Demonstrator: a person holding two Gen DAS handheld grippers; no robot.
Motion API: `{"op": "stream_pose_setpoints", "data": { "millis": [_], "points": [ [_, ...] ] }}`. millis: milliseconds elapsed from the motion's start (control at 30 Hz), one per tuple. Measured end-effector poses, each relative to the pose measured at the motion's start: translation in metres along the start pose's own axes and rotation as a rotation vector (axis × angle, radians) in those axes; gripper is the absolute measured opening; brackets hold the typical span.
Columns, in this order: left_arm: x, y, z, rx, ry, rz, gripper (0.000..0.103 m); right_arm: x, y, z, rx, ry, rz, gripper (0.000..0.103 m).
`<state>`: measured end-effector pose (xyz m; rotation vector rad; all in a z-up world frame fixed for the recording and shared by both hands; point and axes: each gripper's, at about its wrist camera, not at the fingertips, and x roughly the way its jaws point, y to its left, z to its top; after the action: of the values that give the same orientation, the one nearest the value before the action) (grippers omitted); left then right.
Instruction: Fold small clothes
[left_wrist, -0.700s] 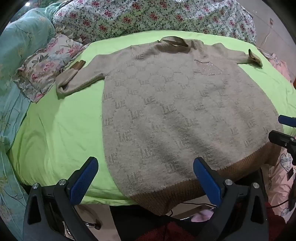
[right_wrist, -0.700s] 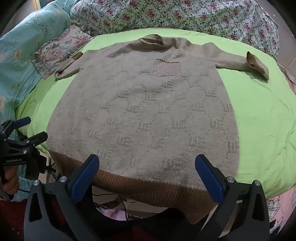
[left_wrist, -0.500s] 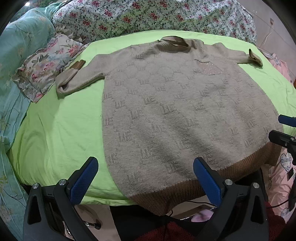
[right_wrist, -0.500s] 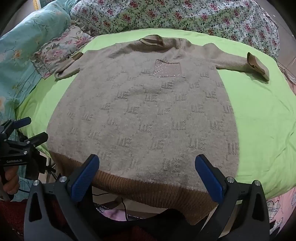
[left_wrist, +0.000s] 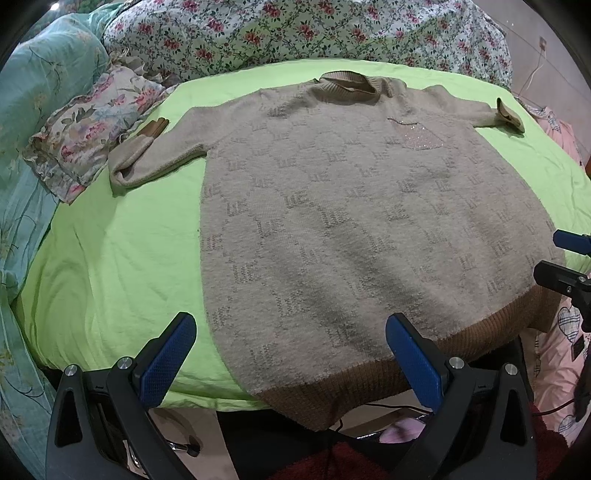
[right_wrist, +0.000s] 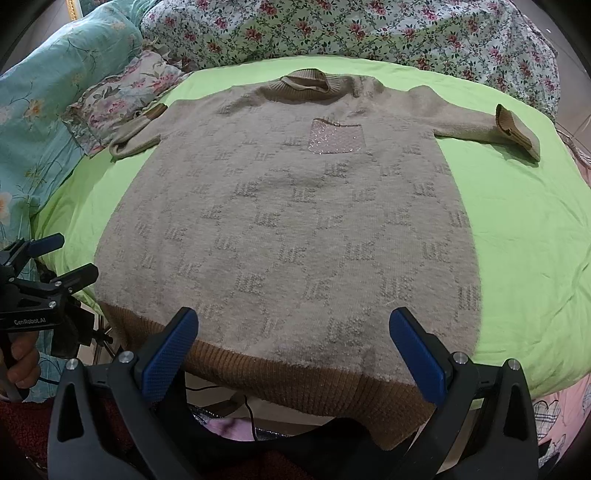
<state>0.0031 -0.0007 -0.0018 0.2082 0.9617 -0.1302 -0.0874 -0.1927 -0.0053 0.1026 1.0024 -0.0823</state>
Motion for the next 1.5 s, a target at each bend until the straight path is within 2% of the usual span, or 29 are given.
{"op": "stream_pose_setpoints", "data": {
  "millis": [367, 533, 1067, 1233, 1367, 1500],
  "points": [
    [0.003, -0.001, 0.003, 0.007, 0.019, 0.004, 0.103, 0.003, 0.004, -0.004, 0.002, 0.0, -0.001, 0.103],
    [0.005, -0.001, 0.003, -0.001, -0.006, 0.007, 0.103, 0.003, 0.004, -0.003, 0.002, 0.007, -0.002, 0.103],
    [0.01, -0.001, 0.003, -0.002, 0.009, 0.016, 0.103, 0.004, 0.004, -0.002, 0.005, 0.0, 0.005, 0.103],
    [0.014, 0.004, 0.009, 0.003, -0.007, 0.033, 0.103, 0.006, 0.001, 0.005, 0.011, -0.019, 0.025, 0.103],
    [0.018, 0.013, 0.019, 0.002, -0.031, 0.077, 0.103, 0.007, -0.006, 0.018, 0.016, -0.032, 0.035, 0.103],
    [0.028, 0.023, 0.029, -0.026, -0.016, 0.065, 0.103, 0.011, -0.012, 0.029, 0.016, -0.028, 0.025, 0.103]
  ]
}}
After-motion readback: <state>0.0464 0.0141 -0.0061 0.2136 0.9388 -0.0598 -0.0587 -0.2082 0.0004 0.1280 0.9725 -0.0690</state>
